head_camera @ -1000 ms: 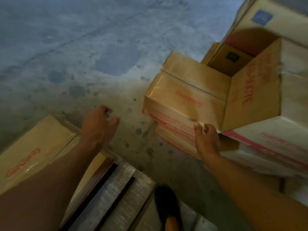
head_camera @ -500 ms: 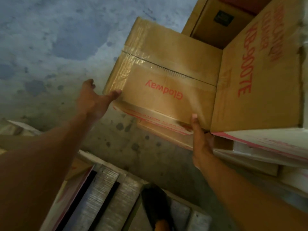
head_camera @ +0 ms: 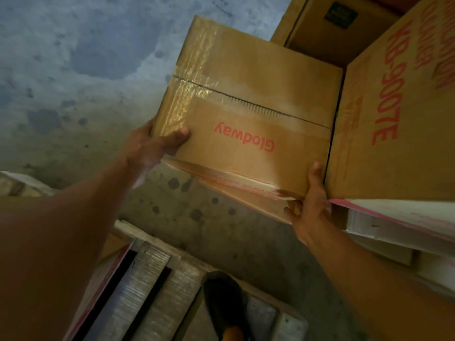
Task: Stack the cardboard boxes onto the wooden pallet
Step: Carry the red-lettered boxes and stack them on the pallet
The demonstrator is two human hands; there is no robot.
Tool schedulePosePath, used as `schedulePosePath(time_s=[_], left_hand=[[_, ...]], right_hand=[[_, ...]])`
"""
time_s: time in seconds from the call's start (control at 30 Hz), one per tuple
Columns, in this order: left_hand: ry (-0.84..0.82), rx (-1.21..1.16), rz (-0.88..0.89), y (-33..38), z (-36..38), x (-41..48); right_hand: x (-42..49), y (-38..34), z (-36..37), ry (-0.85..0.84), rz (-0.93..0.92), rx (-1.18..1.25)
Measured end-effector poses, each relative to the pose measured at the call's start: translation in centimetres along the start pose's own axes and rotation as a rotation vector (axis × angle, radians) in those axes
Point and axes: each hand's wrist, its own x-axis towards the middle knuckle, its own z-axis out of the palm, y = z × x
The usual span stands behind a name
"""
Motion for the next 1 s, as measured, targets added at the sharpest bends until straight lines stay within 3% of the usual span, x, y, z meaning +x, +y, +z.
schedulePosePath(time_s=[0.53, 0.73, 1.0], left_hand=[[0.207, -0.316, 0.04, -4.8, -11.0, -15.7], [0.316, -0.378, 0.149, -4.4, -14.1, -24.3], [0.519, -0.451, 0.233, -7.7, -17.4, -35.9]], right_hand=[[-10.8, 3.7, -1.7, -0.55, -0.347, -0.345], [-18.7, 3.9, -3.6, -0.603, -0.531, -0.286], [-27.3, 6.6, -4.2, -0.837, -0.574, -0.222]])
